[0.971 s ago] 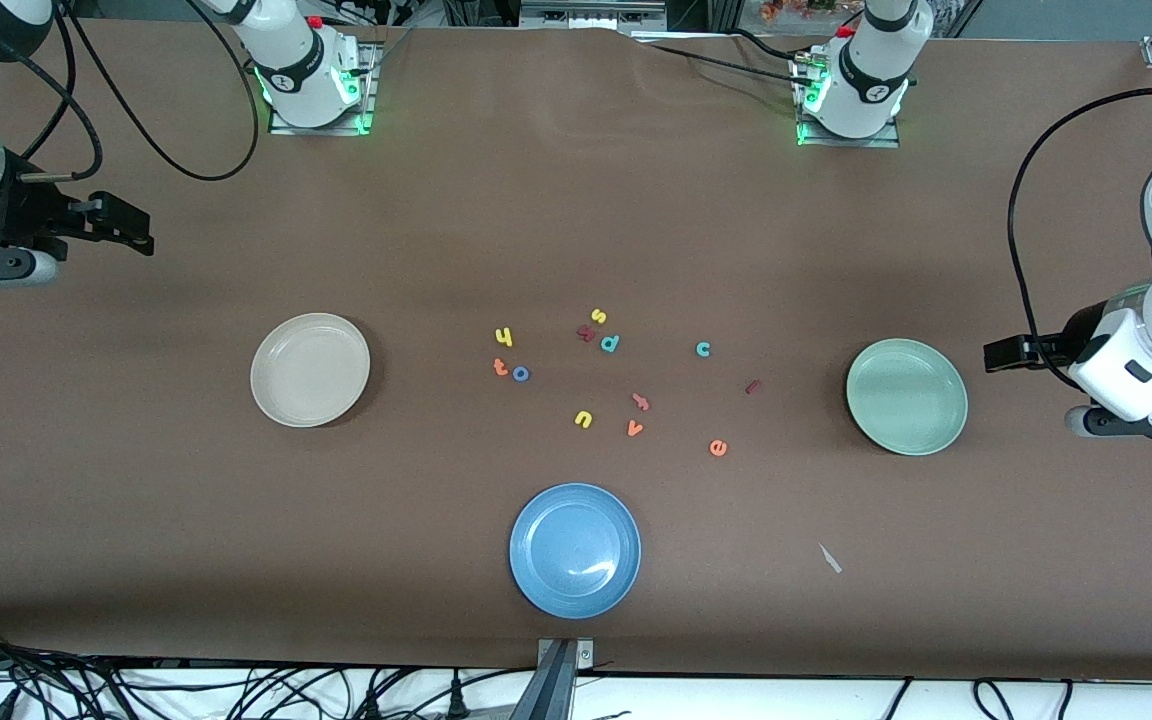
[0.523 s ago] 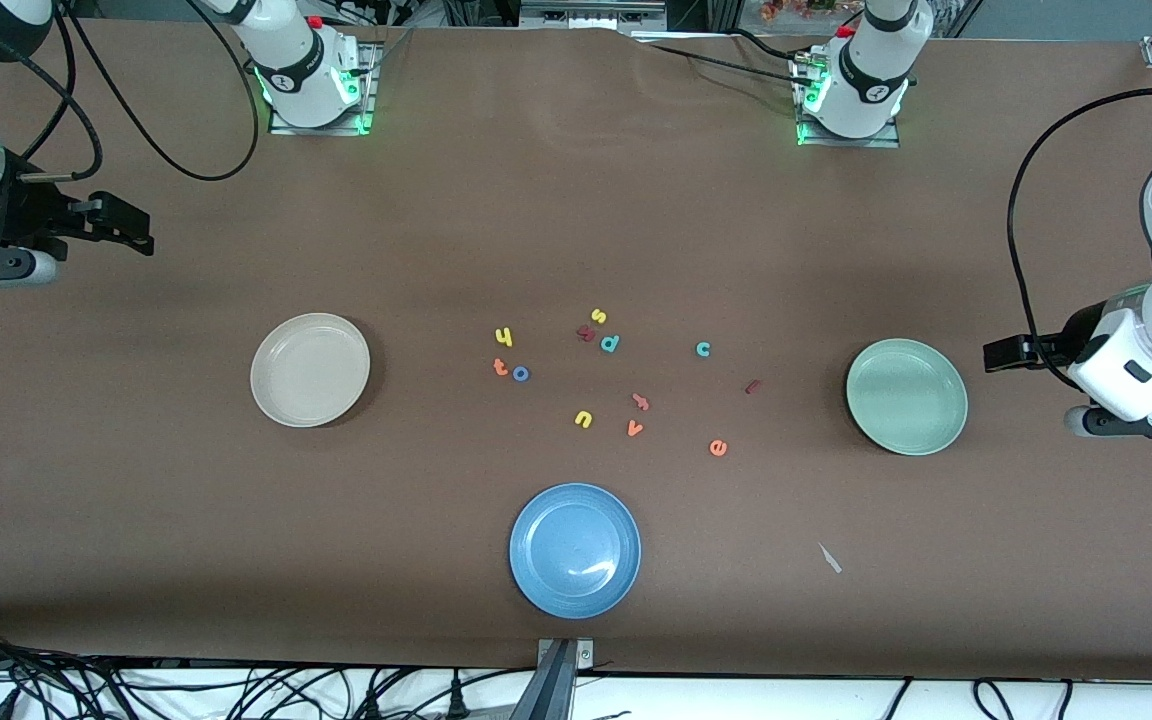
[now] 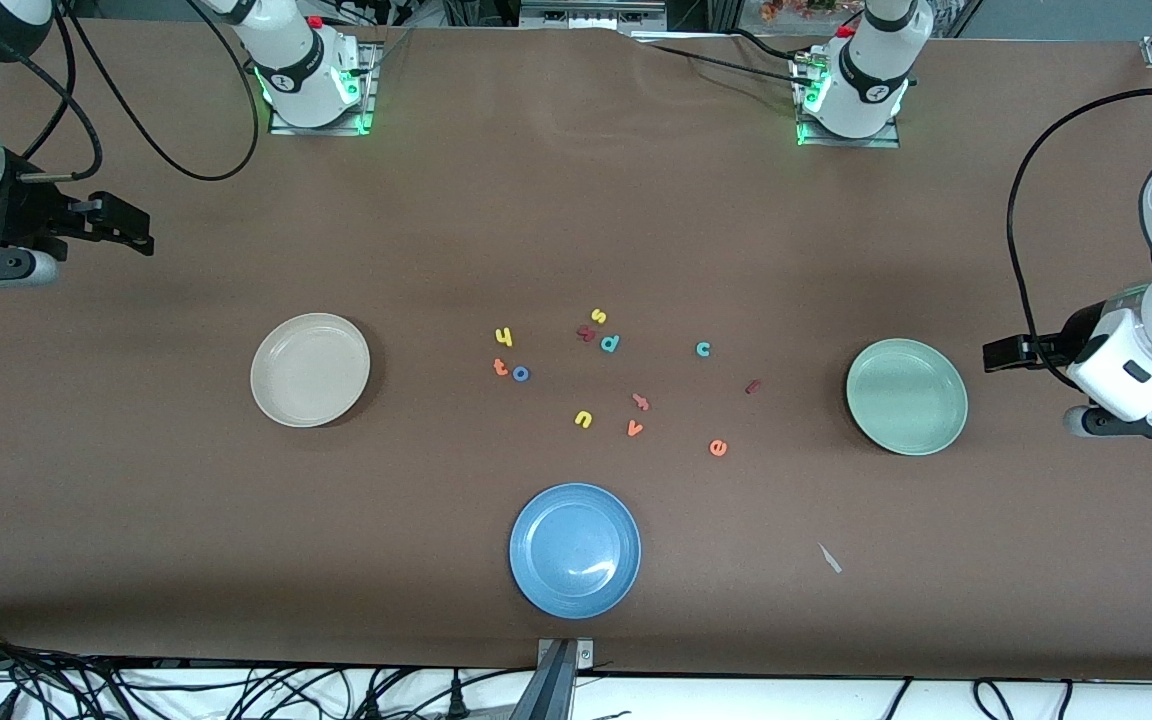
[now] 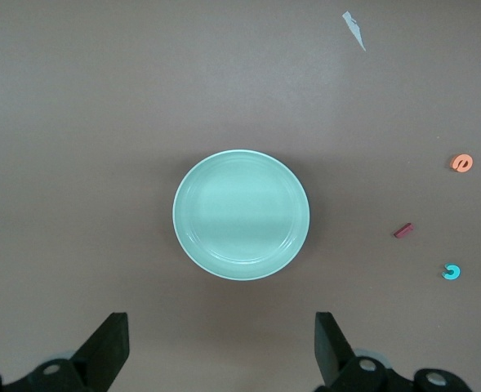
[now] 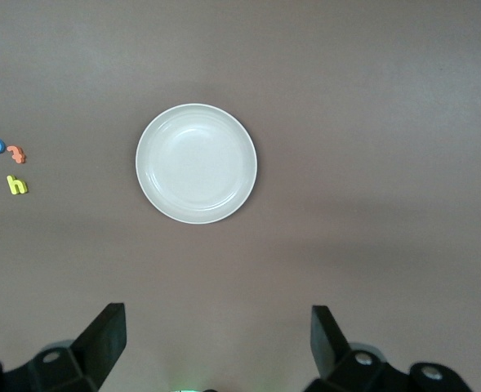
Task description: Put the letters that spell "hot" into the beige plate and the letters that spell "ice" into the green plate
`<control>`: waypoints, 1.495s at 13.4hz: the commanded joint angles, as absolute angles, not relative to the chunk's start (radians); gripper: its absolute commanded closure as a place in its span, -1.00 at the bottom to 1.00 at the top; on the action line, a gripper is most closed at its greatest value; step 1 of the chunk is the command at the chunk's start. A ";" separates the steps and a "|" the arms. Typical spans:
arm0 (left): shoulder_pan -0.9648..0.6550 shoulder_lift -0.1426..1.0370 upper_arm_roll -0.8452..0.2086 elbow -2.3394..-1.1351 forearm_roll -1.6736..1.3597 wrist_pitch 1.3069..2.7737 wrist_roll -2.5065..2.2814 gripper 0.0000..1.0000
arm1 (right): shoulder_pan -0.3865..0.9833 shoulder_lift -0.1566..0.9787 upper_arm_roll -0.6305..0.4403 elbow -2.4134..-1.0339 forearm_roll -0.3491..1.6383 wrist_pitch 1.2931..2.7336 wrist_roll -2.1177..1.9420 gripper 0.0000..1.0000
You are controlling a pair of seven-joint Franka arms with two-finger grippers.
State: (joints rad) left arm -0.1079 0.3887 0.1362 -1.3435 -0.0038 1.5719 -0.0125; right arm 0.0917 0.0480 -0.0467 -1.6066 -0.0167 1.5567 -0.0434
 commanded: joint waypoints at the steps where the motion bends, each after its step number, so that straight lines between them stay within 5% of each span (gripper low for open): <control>1: -0.110 0.367 0.141 -1.368 -0.032 1.572 0.005 -0.99 | 0.081 0.061 -0.041 -1.578 -0.009 1.537 -0.037 -1.00; 14: -0.164 0.492 0.031 -1.387 -0.075 1.612 -0.212 -0.99 | 0.081 0.071 -0.041 -1.578 -0.009 1.532 -0.035 -1.00; 20: -0.183 0.509 -0.038 -1.623 -0.118 1.888 -0.207 -0.92 | 0.084 0.083 -0.041 -1.575 0.021 1.542 -0.037 -1.00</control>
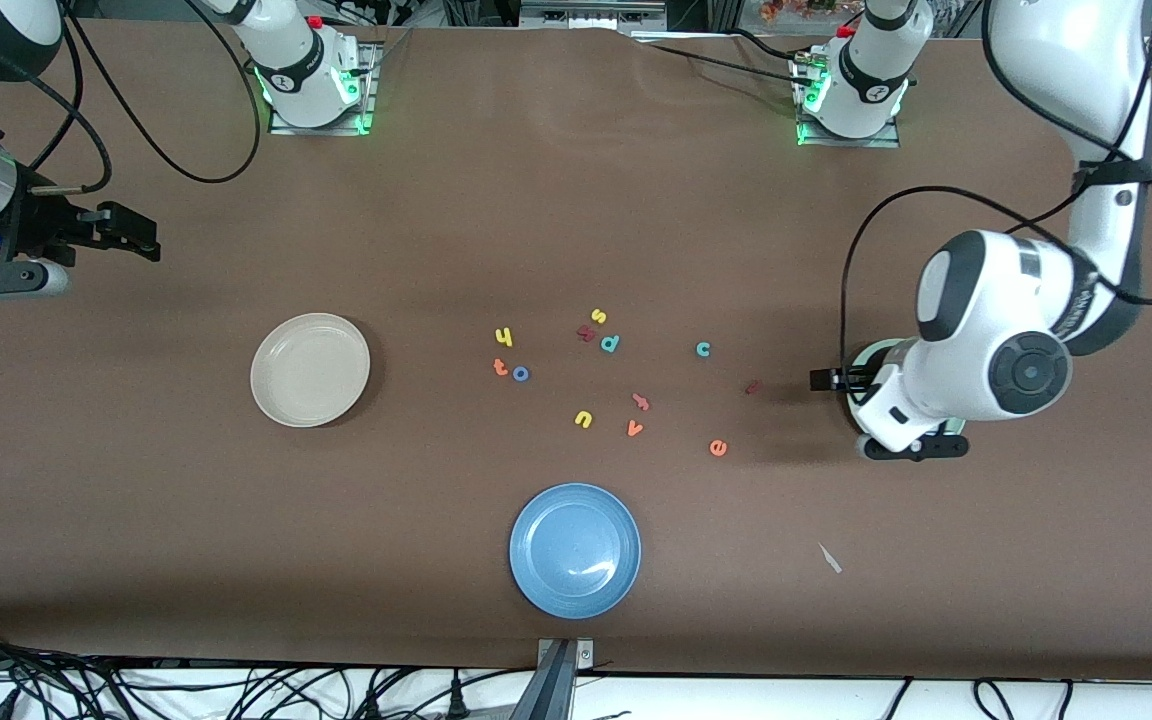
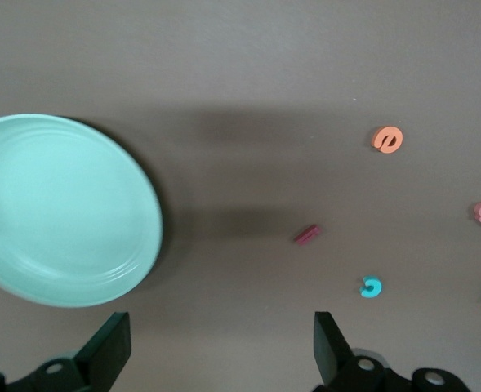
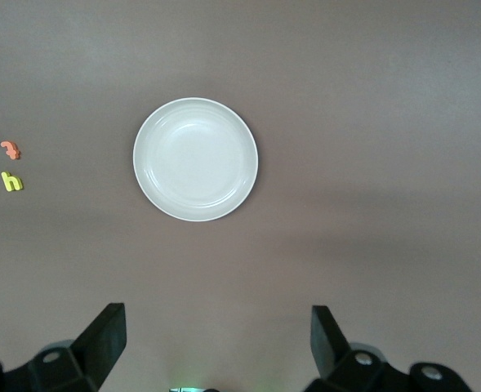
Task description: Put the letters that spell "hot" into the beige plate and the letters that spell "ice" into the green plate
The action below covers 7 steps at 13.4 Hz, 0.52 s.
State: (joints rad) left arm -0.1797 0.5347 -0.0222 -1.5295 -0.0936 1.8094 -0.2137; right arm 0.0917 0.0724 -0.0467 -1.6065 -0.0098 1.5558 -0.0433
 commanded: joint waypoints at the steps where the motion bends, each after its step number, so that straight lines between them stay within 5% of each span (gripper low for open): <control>1: -0.181 0.509 -0.044 -1.659 -0.118 1.922 -0.203 -0.81 | 0.081 0.083 -0.043 -1.574 0.044 1.534 -0.038 -1.00; 7: -0.218 0.615 -0.060 -1.687 -0.113 2.074 -0.202 -0.80 | 0.081 0.083 -0.094 -1.531 0.054 1.485 -0.054 -1.00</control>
